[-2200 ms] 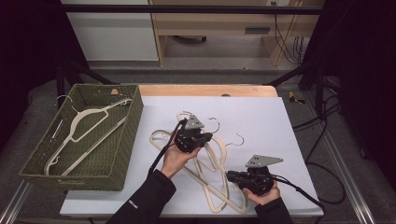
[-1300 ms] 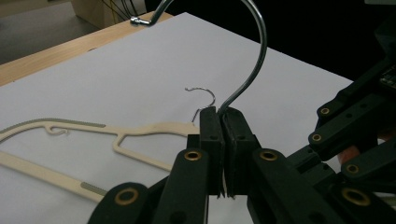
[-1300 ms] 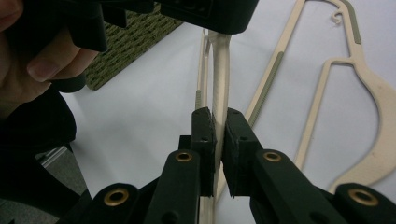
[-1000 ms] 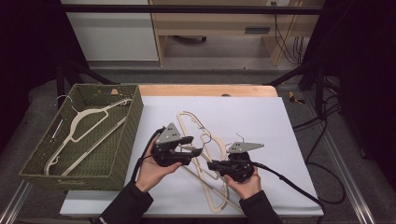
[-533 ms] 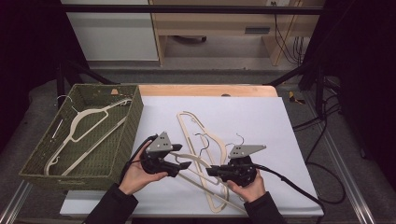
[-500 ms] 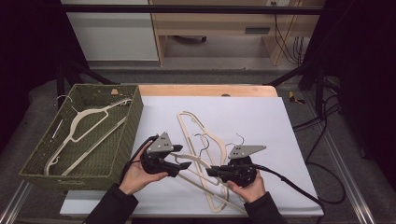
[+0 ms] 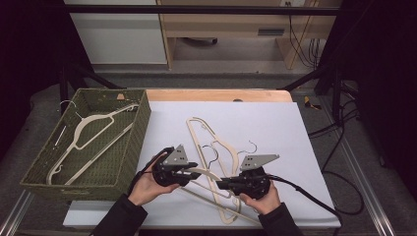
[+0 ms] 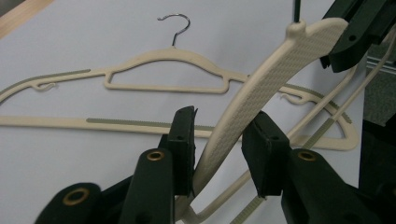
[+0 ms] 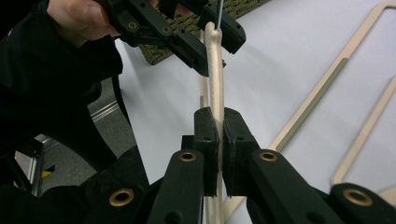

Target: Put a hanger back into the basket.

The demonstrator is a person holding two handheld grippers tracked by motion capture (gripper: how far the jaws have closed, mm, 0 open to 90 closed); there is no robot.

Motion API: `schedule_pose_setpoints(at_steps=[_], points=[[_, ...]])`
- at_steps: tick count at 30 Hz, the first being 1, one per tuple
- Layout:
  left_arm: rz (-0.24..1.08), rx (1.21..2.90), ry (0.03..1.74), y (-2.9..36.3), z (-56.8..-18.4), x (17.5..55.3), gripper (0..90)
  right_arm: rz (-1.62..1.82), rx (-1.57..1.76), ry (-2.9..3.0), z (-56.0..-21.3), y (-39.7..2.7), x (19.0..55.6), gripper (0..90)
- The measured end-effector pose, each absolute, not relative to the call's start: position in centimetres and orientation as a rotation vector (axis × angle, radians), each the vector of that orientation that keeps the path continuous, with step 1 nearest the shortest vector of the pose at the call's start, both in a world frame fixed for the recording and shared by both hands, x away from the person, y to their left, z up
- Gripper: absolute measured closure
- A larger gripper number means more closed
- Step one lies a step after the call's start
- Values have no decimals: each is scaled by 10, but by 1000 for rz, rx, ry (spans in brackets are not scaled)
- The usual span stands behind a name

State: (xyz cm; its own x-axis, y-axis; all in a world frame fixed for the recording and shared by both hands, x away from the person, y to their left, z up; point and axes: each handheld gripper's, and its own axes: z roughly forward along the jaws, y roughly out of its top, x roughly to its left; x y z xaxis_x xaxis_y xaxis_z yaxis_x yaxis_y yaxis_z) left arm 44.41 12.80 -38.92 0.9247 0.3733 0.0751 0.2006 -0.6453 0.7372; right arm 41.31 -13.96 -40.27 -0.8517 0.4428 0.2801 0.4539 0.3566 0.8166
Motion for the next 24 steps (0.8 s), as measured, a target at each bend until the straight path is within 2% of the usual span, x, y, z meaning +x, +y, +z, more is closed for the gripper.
schedule_pose_setpoints(at_steps=[6,18,24], points=[[273,2306,381,127,-388,434,759,-1605,-916,-2655,-401,-141,412,763],[125,2261,412,122,-392,416,851,-1708,-943,-2751,-402,-142,408,536],[175,2225,450,123,-388,411,862,-1807,-979,-2738,-394,-156,403,418]])
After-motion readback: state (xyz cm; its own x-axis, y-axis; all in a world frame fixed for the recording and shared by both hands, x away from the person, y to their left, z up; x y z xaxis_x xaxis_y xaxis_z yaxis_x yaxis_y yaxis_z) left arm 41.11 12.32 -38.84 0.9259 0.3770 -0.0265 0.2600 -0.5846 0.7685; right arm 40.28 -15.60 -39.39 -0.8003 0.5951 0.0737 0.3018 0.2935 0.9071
